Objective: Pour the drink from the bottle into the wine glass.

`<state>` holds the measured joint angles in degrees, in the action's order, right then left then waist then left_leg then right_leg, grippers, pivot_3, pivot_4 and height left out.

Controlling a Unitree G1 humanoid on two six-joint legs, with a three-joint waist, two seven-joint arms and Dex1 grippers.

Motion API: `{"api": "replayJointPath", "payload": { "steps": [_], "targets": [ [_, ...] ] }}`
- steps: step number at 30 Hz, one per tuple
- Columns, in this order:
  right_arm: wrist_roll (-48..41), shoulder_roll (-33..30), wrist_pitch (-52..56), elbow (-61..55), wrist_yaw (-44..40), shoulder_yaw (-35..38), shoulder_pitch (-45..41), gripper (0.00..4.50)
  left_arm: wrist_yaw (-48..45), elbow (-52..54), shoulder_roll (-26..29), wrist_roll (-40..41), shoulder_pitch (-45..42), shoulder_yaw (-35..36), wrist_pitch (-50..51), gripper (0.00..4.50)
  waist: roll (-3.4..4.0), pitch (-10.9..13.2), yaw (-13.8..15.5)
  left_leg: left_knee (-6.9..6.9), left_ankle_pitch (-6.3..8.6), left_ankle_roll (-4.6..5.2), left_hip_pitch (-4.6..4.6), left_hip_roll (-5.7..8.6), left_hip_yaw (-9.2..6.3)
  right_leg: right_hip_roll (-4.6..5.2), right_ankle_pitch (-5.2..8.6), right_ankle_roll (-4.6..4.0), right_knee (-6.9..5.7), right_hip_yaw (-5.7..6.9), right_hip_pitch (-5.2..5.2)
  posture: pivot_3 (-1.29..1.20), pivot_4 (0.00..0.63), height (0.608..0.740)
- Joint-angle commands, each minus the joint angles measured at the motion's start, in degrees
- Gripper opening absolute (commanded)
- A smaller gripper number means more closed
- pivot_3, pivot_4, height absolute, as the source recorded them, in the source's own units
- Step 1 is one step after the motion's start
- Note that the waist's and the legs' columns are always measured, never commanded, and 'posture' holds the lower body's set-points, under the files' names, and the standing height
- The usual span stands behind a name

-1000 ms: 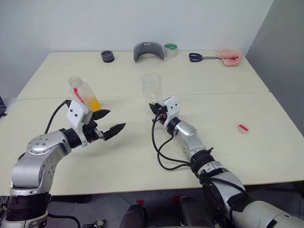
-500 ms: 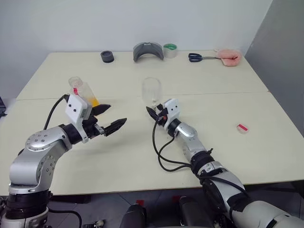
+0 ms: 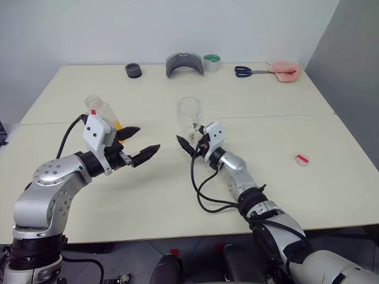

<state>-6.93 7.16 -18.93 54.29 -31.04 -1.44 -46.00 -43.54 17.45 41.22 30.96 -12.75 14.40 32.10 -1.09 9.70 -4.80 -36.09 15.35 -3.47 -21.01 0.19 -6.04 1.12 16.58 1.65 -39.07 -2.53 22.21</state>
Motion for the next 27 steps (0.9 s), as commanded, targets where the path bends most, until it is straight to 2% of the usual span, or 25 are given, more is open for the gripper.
{"api": "replayJointPath", "payload": {
  "steps": [1, 13, 18, 21, 27],
  "targets": [
    [-1.5, -0.4, 1.5, -4.4, -2.7, 0.3, 1.0, 4.48, -0.5, 1.9, -0.2, 0.4, -0.9, 0.3, -2.0, 4.5, 0.0, 0.0, 0.0, 0.0, 0.0, 0.0, 0.0, 0.0, 0.0, 0.0, 0.0, 0.0, 0.0, 0.0, 0.0, 0.0, 0.15, 0.74],
    [-1.5, -5.0, 10.3, -18.5, -3.5, -0.8, 11.1, 4.48, -1.4, 0.9, -1.5, 0.5, -2.1, -0.6, -3.8, 4.5, 0.0, 0.0, 0.1, 0.0, 0.0, 0.0, -0.01, -0.01, 0.02, 0.0, 0.0, 0.01, 0.01, 0.01, 0.0, 0.0, 0.15, 0.74],
    [-1.1, -8.5, 14.7, -28.3, -5.0, -2.9, 16.7, 4.48, -1.0, 0.6, -2.8, 0.1, -2.5, -0.8, -5.5, 4.5, -0.01, 0.0, 0.2, -0.01, 0.0, 0.0, -0.04, 0.0, 0.01, 0.01, 0.0, 0.01, 0.04, 0.01, -0.01, 0.0, 0.15, 0.74],
    [-2.2, -12.0, 20.3, -38.1, -8.7, -5.4, 21.2, 4.48, 0.0, 0.2, -3.5, -0.2, -2.0, -0.7, -5.8, 4.5, -0.01, 0.0, 0.3, -0.01, 0.0, 0.0, -0.04, 0.02, 0.02, 0.03, 0.01, 0.02, 0.04, 0.0, -0.02, 0.0, 0.15, 0.74],
    [-9.0, -24.4, 37.1, -65.0, -16.0, -7.3, 30.0, 4.48, 5.9, -1.9, -6.2, -5.0, 3.6, 0.0, -8.3, 4.5, 0.02, 0.1, 0.6, -0.01, 0.01, 0.01, -0.06, 0.02, 0.01, 0.05, 0.02, 0.04, 0.09, -0.02, -0.03, 0.0, 0.15, 0.74]
  ]
}}
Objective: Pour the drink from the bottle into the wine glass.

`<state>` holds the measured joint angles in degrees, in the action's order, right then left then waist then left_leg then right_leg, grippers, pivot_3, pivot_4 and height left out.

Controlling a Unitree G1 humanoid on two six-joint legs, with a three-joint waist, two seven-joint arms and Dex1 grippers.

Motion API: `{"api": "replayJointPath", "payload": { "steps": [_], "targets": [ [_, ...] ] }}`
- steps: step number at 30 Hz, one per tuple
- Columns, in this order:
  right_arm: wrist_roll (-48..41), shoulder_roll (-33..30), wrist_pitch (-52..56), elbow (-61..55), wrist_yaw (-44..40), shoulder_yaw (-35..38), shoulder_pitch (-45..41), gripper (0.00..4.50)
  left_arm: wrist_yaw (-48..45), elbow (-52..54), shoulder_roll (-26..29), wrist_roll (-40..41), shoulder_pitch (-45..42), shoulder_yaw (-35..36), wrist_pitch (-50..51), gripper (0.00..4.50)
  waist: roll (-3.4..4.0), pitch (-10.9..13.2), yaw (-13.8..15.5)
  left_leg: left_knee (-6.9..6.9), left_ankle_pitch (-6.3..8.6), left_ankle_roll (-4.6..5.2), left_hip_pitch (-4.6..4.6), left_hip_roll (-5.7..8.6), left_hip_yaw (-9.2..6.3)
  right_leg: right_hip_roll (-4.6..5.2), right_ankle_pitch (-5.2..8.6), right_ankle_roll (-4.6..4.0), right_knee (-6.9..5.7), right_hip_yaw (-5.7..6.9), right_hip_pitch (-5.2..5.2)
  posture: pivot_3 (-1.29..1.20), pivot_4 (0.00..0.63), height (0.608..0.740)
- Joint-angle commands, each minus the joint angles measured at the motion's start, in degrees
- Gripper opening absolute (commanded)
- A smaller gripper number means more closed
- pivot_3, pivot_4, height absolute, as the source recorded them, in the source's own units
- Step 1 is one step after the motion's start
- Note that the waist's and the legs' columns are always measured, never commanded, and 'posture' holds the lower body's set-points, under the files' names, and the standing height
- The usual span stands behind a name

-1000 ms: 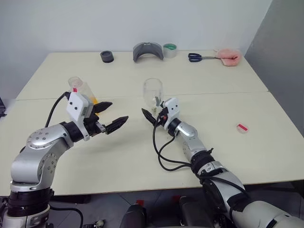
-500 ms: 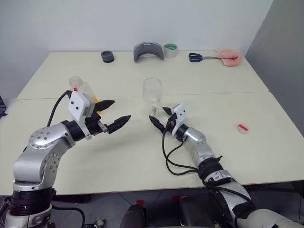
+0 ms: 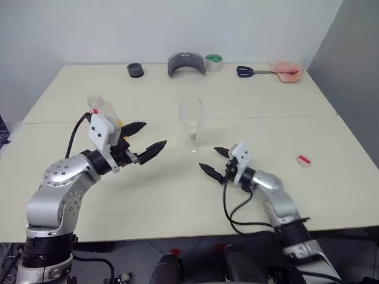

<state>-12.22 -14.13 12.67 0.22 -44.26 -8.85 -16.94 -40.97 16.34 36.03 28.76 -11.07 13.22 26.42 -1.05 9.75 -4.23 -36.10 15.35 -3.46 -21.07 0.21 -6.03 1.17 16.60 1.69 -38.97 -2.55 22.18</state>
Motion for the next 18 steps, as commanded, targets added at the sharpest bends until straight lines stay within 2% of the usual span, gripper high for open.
{"api": "replayJointPath", "payload": {
  "steps": [1, 4, 9, 14, 18],
  "targets": [
    [-4.5, -5.1, 7.3, -14.1, -3.4, 0.2, 1.6, 4.48, 5.0, -1.6, -1.7, -4.4, 3.0, 1.4, -3.7, 4.5, -0.01, 0.0, 0.0, -0.01, 0.0, 0.0, 0.0, -0.02, -0.01, -0.01, 0.0, 0.0, 0.0, 0.01, 0.0, 0.0, 0.15, 0.74],
    [-8.0, -9.6, 12.4, -22.2, -3.8, 1.7, 2.1, 4.48, 11.7, -4.5, -5.0, -8.3, 5.9, 2.8, -6.2, 4.5, -0.03, 0.0, 0.3, 0.0, 0.0, 0.0, 0.02, -0.03, -0.07, -0.01, 0.01, 0.02, -0.01, 0.06, -0.02, 0.0, 0.15, 0.74],
    [-11.1, -12.4, 17.3, -27.6, -2.5, 2.5, 0.8, 4.48, 18.8, -5.8, -8.9, -12.3, 8.5, 3.2, -7.7, 4.5, -0.2, 0.1, 1.3, -0.01, 0.0, -0.01, 0.02, -0.1, -0.05, -0.02, 0.02, 0.04, 0.0, 0.15, -0.05, 0.0, 0.15, 0.74],
    [-12.1, -12.7, 18.8, -28.9, -1.6, 2.2, -0.2, 4.48, 23.6, -7.7, -9.9, -14.1, 7.0, 4.9, -7.8, 4.5, -0.38, 0.2, 2.1, -0.02, 0.0, -0.01, -0.03, 0.03, -0.07, 0.03, 0.0, 0.03, 0.04, 0.14, -0.05, 0.0, 0.15, 0.74],
    [-13.3, -12.8, 19.6, -29.6, -1.6, 1.8, -0.8, 4.48, 23.9, -10.9, -8.8, -13.4, 4.4, 6.4, -7.5, 4.5, -0.42, 0.2, 2.3, -0.01, 0.0, -0.01, -0.04, 0.02, -0.05, 0.02, 0.0, 0.02, 0.05, 0.22, -0.05, 0.0, 0.15, 0.74]
  ]
}}
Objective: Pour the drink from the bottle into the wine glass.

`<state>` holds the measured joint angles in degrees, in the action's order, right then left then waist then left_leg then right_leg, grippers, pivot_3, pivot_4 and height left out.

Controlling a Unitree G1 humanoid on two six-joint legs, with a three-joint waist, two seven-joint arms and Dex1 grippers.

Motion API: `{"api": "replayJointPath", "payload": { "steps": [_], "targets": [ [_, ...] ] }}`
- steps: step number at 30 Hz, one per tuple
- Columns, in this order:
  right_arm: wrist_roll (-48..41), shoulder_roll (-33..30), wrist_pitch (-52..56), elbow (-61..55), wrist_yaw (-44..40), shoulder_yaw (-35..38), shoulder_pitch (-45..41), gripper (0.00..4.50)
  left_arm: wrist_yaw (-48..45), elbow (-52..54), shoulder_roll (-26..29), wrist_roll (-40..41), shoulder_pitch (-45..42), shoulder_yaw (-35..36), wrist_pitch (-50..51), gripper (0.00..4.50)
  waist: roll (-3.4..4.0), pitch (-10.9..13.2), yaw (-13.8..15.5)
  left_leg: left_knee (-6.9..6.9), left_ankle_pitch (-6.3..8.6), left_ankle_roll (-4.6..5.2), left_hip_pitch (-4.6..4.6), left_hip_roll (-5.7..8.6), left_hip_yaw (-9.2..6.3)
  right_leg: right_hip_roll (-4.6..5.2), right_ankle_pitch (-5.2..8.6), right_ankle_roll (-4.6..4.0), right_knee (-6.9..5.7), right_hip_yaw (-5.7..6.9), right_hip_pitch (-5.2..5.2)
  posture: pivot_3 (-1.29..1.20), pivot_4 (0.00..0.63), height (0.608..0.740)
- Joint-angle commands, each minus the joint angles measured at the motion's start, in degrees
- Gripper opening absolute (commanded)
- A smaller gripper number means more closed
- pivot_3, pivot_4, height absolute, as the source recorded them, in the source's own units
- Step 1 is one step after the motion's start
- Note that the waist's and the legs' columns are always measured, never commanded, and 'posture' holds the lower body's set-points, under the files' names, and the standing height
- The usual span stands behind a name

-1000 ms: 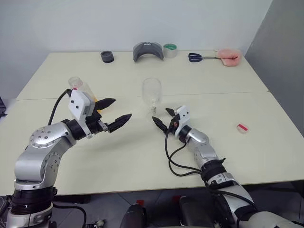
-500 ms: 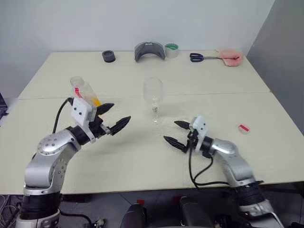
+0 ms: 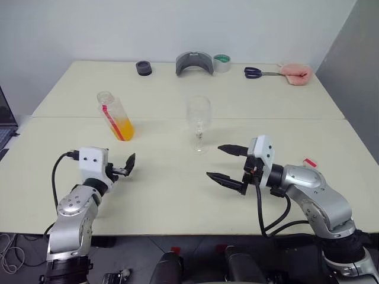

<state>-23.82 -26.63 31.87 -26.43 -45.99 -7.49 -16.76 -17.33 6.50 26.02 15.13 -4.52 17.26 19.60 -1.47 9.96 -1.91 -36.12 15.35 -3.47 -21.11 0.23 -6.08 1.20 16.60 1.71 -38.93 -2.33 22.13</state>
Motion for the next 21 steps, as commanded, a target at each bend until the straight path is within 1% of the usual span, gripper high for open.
{"api": "replayJointPath", "payload": {
  "steps": [1, 4, 10, 15, 21],
  "targets": [
    [-2.6, -0.3, 0.9, -3.2, -0.2, 0.5, -1.4, 4.48, -0.2, -2.5, 2.0, 0.7, -3.6, 2.7, -0.5, 4.5, -0.01, 0.0, 0.1, 0.0, 0.0, 0.0, -0.01, 0.0, 0.01, 0.0, 0.0, 0.0, 0.0, 0.01, 0.0, 0.0, 0.15, 0.74],
    [-4.5, -0.2, 2.2, -3.8, -0.4, 0.7, -2.2, 4.48, -1.7, -6.1, 4.0, 0.5, -6.7, 2.9, -1.4, 4.5, -0.07, 0.0, 0.1, -0.01, 0.0, -0.01, -0.03, 0.0, -0.01, -0.01, 0.0, 0.0, 0.0, 0.05, 0.01, 0.0, 0.15, 0.74],
    [-5.1, -0.4, 3.0, -3.8, 0.0, -0.2, -4.6, 4.48, -6.1, -15.4, 7.7, 0.1, -14.2, 1.4, -3.3, 4.5, -0.08, 0.0, 0.1, 0.0, 0.0, -0.01, -0.05, 0.01, 0.02, -0.02, 0.0, 0.0, 0.01, 0.05, 0.03, 0.0, 0.15, 0.74],
    [-5.4, -0.7, 3.7, -4.6, 0.6, -0.2, -5.2, 4.48, -7.1, -21.9, 8.4, -1.1, -19.0, 0.7, -6.2, 4.5, -0.1, 0.1, 0.1, -0.02, -0.01, -0.01, -0.08, 0.02, -0.01, 0.0, -0.01, -0.01, 0.0, 0.08, 0.05, 0.0, 0.15, 0.74],
    [-5.7, -0.9, 4.4, -7.4, 1.9, -0.2, -4.4, 4.48, -10.6, -28.5, 8.3, -1.1, -23.5, -1.0, -8.2, 4.5, -0.1, 0.1, 0.1, -0.03, -0.01, -0.02, -0.17, 0.02, -0.03, 0.0, -0.01, -0.01, 0.0, 0.09, 0.11, 0.0, 0.15, 0.74]
  ]
}}
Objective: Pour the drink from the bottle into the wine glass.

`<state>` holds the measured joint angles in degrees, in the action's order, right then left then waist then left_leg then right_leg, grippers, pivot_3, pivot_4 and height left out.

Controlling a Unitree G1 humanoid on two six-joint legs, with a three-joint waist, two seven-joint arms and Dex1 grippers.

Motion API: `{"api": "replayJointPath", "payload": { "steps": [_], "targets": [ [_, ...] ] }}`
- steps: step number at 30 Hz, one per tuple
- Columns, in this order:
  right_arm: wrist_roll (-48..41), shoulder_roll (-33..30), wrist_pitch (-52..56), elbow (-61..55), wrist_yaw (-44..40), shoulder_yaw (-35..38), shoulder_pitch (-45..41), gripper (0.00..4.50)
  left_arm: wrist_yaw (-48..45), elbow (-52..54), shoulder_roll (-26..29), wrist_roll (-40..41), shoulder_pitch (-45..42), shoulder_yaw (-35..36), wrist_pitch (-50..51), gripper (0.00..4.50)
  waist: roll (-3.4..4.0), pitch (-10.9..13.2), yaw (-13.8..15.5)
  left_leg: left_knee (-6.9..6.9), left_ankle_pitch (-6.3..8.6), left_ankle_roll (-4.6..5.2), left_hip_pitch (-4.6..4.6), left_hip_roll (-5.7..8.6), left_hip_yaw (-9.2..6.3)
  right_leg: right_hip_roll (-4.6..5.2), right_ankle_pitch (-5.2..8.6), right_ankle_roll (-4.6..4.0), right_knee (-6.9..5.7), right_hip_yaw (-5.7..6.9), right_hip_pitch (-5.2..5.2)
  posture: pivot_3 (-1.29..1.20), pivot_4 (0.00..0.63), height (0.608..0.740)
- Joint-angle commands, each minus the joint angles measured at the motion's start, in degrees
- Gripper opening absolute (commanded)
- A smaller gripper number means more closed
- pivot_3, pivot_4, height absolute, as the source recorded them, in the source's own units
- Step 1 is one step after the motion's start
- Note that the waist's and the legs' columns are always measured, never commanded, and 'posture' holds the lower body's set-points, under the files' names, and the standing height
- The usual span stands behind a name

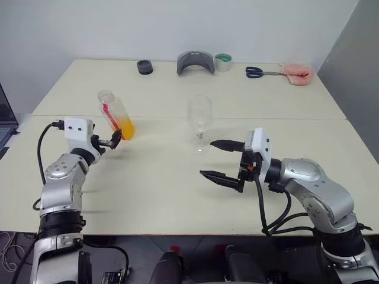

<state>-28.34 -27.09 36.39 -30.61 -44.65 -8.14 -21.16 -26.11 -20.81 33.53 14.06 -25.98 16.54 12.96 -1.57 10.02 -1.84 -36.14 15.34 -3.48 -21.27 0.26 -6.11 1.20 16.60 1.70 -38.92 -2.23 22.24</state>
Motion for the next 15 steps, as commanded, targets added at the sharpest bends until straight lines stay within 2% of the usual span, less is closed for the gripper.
{"api": "replayJointPath", "payload": {
  "steps": [1, 15],
  "targets": [
    [-1.2, -0.5, -0.1, -3.5, 0.7, 0.5, 0.1, 4.48, -2.1, -2.3, 0.9, -0.5, -2.7, -0.7, -2.3, 4.5, 0.0, 0.0, 0.0, 0.0, 0.0, 0.0, -0.01, 0.0, -0.01, 0.0, 0.0, 0.0, 0.0, 0.0, 0.0, 0.0, 0.15, 0.74],
    [0.1, -0.2, -2.4, -2.7, 0.9, -0.6, 1.3, 4.48, -2.5, -16.1, 0.5, -2.9, -11.8, -2.1, -10.0, 4.5, 0.0, 0.0, 0.0, -0.2, 0.0, 0.0, -0.18, 0.02, -0.04, 0.0, 0.0, 0.0, -0.04, 0.13, 0.05, 0.0, 0.15, 0.74]
  ]
}}
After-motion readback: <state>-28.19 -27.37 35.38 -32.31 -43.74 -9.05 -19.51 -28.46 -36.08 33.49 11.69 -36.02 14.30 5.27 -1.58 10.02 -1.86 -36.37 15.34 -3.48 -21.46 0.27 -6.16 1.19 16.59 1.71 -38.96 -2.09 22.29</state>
